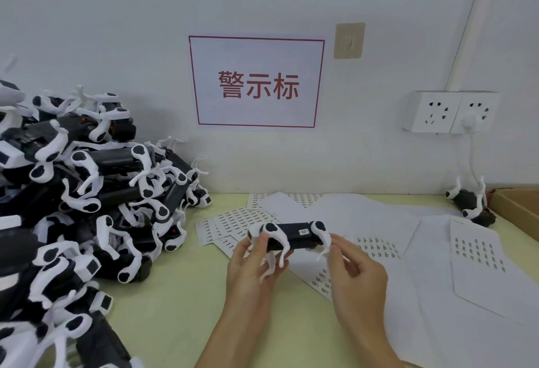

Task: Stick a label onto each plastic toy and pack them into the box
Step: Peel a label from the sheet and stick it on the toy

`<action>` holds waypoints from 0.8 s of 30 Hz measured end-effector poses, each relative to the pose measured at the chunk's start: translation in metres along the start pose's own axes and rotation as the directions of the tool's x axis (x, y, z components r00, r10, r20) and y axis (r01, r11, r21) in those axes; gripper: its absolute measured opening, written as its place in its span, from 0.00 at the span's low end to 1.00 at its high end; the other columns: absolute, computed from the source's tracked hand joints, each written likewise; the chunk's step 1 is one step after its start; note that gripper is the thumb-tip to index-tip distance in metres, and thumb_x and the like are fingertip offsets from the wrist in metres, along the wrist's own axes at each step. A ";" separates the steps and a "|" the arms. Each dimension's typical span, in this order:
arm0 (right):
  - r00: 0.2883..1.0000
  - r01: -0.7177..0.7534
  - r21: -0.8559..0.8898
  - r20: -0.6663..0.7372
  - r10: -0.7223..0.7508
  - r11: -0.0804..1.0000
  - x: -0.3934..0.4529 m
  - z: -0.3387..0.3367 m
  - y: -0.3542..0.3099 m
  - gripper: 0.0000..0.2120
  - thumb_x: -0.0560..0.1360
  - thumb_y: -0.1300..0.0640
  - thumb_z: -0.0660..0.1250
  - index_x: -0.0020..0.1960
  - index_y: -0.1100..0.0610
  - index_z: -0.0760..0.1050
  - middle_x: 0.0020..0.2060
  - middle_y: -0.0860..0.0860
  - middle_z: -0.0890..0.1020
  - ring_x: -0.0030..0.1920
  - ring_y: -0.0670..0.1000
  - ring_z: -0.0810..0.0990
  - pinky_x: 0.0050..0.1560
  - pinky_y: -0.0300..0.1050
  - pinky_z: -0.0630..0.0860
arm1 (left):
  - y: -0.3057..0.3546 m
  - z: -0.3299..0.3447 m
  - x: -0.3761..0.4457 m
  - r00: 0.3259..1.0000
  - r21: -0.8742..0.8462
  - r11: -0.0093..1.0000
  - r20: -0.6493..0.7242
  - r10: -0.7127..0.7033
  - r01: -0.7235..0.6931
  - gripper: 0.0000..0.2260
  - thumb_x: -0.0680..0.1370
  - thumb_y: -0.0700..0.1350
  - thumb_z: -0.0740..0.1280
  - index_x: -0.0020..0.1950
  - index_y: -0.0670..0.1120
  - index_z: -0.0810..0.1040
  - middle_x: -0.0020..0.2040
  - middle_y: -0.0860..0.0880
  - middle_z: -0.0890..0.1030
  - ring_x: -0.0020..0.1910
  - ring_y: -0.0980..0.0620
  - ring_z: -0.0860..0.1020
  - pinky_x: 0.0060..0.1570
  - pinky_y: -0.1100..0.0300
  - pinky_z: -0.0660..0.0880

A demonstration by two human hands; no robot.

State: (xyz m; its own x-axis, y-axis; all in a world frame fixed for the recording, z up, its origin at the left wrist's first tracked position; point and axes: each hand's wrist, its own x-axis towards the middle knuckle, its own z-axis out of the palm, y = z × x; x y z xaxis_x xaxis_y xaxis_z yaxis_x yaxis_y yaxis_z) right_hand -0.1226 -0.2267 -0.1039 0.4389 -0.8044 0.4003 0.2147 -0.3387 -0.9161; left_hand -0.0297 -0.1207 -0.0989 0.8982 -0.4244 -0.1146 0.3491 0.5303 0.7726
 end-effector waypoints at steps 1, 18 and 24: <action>0.999 0.017 -0.025 0.028 -0.017 1.000 0.000 0.000 0.000 0.14 0.77 0.65 0.67 0.48 0.49 0.85 0.47 0.38 0.85 0.52 0.38 0.82 0.52 0.32 0.76 | 0.000 -0.002 0.001 1.000 -0.005 1.000 -0.014 0.003 -0.003 0.24 0.70 0.50 0.72 0.61 0.37 0.77 0.58 0.34 0.81 0.52 0.35 0.83 0.53 0.47 0.80; 0.835 -0.342 0.111 0.491 0.247 0.933 0.010 -0.013 -0.003 0.13 0.77 0.49 0.69 0.58 0.54 0.79 0.53 0.57 0.83 0.42 0.61 0.85 0.45 0.54 0.82 | -0.005 -0.007 0.003 0.982 0.061 0.996 0.183 0.050 -0.062 0.12 0.75 0.49 0.68 0.51 0.43 0.82 0.49 0.39 0.82 0.48 0.42 0.81 0.47 0.52 0.82; 0.742 -0.542 0.127 0.536 0.402 0.831 0.016 -0.023 -0.004 0.15 0.71 0.49 0.69 0.52 0.57 0.82 0.44 0.58 0.86 0.43 0.56 0.86 0.43 0.53 0.82 | -0.004 -0.006 0.003 0.986 0.087 0.996 0.167 0.017 -0.032 0.19 0.74 0.57 0.66 0.52 0.42 0.85 0.52 0.38 0.84 0.46 0.38 0.83 0.47 0.47 0.80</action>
State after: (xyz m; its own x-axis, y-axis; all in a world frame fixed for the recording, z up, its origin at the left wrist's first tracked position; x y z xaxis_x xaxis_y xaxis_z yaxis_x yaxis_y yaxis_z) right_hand -0.1364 -0.2495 -0.0941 0.8799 -0.4716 -0.0585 0.0515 0.2170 -0.9748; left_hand -0.0269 -0.1196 -0.1055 0.8471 -0.5314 0.0045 0.2953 0.4777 0.8274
